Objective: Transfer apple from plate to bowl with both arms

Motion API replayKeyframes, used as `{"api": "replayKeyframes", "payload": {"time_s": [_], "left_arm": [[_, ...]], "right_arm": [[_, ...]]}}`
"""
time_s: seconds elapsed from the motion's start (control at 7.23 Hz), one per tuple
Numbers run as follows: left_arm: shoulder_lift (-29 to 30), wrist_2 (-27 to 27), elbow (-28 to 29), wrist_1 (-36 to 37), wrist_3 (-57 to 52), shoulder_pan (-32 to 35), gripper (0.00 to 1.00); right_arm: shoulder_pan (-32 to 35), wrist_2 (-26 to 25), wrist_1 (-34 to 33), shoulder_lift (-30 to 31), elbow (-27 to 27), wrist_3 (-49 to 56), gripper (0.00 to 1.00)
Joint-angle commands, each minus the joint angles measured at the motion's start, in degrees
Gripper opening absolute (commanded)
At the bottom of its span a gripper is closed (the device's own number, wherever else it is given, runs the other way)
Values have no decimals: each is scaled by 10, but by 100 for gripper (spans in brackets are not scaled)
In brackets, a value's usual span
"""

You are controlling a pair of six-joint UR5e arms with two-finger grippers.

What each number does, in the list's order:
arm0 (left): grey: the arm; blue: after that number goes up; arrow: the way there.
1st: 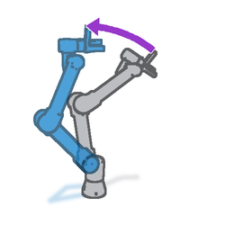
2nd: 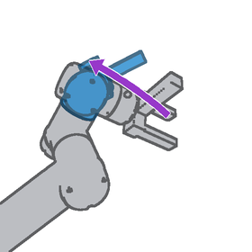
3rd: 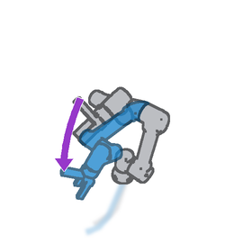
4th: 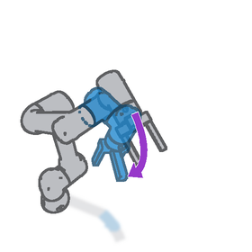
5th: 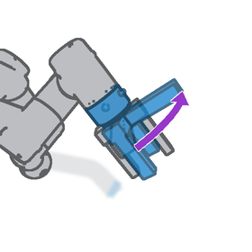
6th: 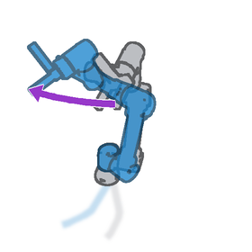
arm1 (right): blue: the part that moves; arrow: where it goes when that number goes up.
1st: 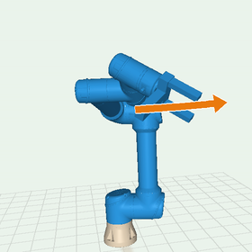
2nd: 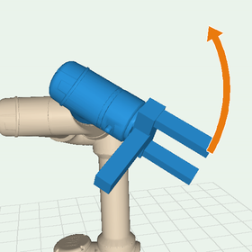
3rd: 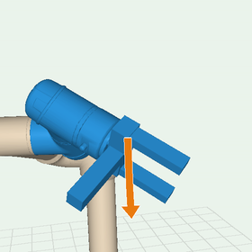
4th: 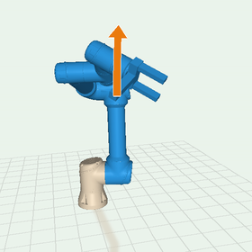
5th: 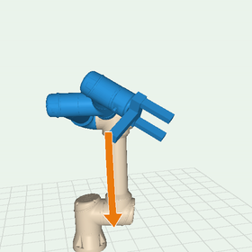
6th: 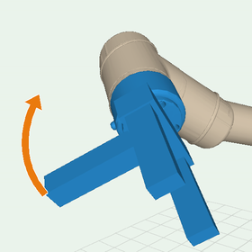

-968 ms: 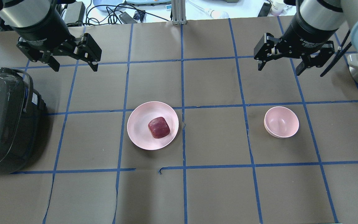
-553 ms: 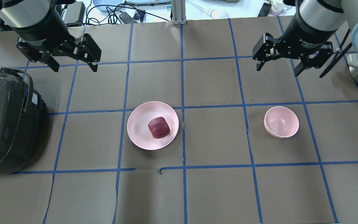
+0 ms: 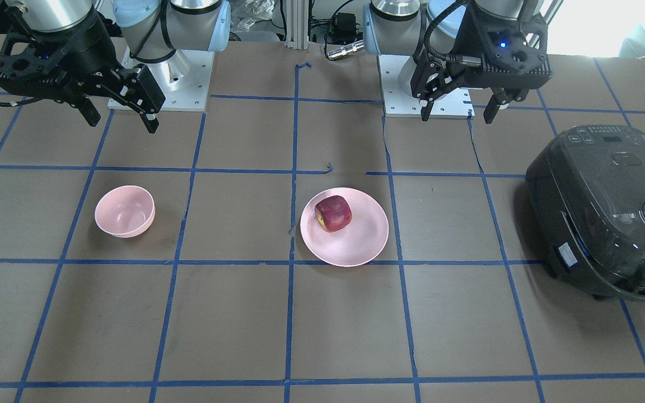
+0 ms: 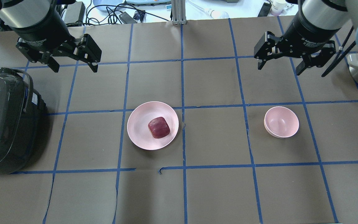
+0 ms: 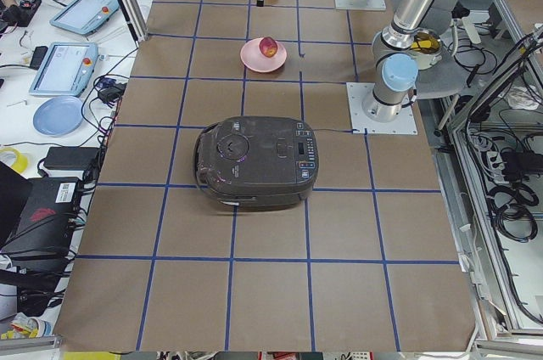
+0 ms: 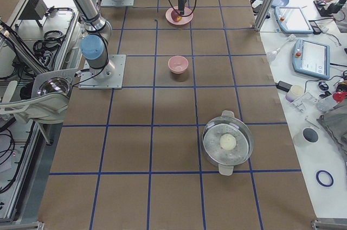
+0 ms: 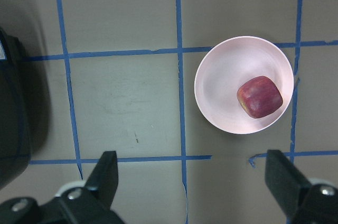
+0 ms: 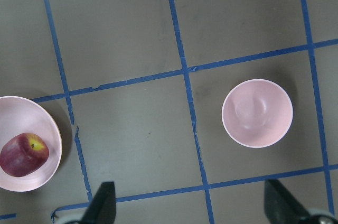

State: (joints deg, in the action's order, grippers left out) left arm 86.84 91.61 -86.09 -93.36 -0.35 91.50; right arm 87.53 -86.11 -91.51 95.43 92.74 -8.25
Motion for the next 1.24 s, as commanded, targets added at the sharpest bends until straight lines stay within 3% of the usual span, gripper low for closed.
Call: {"api": "replayKeyframes", "payload": {"time_s": [0.0,1.11], "left_arm": [[-1,0,0,-2,1,-1,100],[1,-1,1,-16,4,1,100]], "right_arm": [[0,-10,-1,6,0,0,100],[-1,-13,0,4,2,-2,100]]}}
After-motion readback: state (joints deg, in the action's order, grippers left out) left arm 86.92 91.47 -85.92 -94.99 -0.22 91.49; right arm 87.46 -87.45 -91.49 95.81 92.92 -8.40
